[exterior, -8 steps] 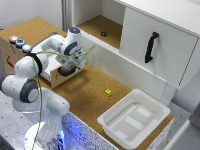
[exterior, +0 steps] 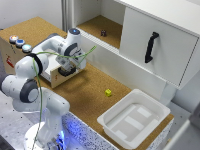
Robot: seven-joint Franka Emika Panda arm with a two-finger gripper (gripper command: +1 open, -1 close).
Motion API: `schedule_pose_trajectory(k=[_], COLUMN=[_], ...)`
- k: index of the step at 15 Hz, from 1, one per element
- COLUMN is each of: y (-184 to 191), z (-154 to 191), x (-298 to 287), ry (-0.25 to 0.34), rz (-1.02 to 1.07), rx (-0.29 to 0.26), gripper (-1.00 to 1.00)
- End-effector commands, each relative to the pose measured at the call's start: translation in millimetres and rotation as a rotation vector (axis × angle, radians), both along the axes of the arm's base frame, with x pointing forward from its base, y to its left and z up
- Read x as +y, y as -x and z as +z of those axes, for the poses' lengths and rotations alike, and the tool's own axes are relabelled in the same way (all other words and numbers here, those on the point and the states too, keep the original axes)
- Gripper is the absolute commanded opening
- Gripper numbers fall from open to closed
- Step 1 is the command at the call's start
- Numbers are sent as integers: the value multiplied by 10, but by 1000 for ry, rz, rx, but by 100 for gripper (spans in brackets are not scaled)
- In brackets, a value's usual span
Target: Go close the drawer
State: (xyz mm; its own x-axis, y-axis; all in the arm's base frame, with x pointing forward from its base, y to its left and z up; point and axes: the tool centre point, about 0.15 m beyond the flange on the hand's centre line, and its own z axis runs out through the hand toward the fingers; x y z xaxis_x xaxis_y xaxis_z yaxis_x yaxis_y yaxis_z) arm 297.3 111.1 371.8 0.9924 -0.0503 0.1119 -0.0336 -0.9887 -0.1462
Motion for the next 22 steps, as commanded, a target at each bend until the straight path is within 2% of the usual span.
schedule_pose_trajectory(k=[1, 3, 9, 10, 15, 22], y=[-146, -227, -356, -371, -474, -509], z=[-289, -366, -419, -408, -534, -662], x=[56, 116, 173, 175, 146, 179], ry=[49, 71, 34, 29, 3, 10], rz=[-23, -3, -4, -9, 9, 34], rx=[-7, -2, -16, -19, 17, 47], gripper=[100, 100, 100, -100, -100, -100])
